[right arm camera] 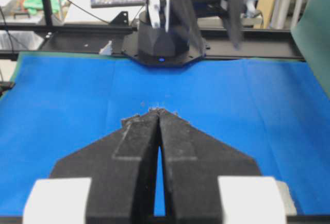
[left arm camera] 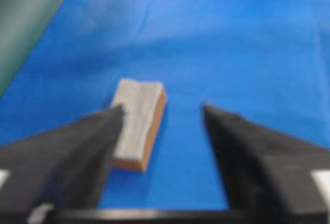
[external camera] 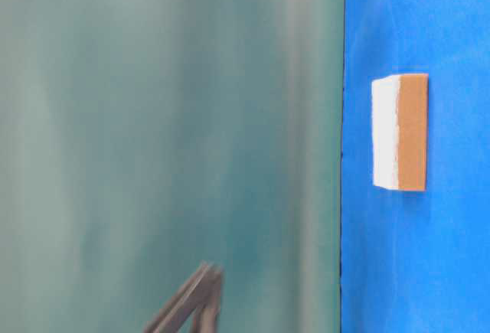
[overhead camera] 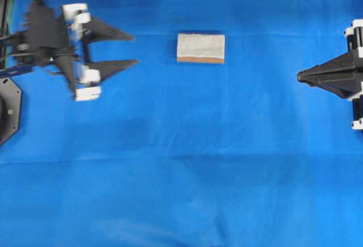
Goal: Hand over the sponge with the left arm and wipe it with the right arm.
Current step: 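Move the left gripper to the grey-and-tan sponge and grasp it, then lift the sponge with the left gripper toward the center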
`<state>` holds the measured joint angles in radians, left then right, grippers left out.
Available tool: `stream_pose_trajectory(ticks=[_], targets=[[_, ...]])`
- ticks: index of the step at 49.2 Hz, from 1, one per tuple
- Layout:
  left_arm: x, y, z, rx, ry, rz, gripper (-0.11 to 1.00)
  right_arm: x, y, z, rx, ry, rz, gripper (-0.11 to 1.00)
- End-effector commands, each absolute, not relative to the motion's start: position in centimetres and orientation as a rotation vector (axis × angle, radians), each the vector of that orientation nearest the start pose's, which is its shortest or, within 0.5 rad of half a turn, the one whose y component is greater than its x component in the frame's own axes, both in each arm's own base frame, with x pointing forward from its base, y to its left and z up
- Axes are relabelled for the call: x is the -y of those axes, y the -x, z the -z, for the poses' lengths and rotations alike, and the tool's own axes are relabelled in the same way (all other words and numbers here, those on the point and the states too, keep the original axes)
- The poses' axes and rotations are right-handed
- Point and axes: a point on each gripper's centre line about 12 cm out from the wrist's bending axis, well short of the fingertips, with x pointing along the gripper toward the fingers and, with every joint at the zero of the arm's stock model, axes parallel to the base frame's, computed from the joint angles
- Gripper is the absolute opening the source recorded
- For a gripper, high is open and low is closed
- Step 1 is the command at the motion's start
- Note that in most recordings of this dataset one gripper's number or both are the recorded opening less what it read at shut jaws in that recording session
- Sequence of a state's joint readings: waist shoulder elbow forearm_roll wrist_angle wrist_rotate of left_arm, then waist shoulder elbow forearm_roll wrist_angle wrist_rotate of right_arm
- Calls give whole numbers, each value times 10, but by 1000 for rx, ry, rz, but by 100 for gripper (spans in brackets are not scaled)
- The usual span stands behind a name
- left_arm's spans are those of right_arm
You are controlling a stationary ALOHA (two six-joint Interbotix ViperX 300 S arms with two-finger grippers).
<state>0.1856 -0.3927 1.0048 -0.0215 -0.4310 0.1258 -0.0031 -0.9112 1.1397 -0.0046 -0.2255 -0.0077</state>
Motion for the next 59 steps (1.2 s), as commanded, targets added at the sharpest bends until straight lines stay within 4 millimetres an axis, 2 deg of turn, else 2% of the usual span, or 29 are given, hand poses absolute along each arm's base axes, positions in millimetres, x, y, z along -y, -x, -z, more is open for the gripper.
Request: stream_pose_trajectory(ticks=[1, 4, 7, 15, 22, 27, 39, 51, 59], targets=[[-66, -322, -236, -195, -104, -197, 71, 0, -213, -296, 8, 12, 2, 0], [-75, -337, -227, -234, -112, -210, 86, 0, -213, -294, 0, 12, 0, 0], [-83, -350, -218, -275, -113, -219, 93, 0, -214, -293, -8, 12, 2, 0], [-100, -381, -191, -374, -101, -233, 94, 1, -216, -290, -18, 11, 2, 0], [-108, -397, -165, -433, -112, -232, 94, 1, -216, -288, -26, 12, 2, 0], [-117, -403, -147, -474, -117, -240, 94, 0, -217, -286, -34, 15, 1, 0], [-134, -412, -122, -521, -127, -261, 94, 0, -219, -283, -49, 18, 0, 0], [-138, -418, -104, -554, -129, -259, 94, 0, -219, -282, -51, 19, 0, 0], [-138, -416, -102, -569, -126, -259, 94, 0, -219, -282, -51, 19, 0, 0]])
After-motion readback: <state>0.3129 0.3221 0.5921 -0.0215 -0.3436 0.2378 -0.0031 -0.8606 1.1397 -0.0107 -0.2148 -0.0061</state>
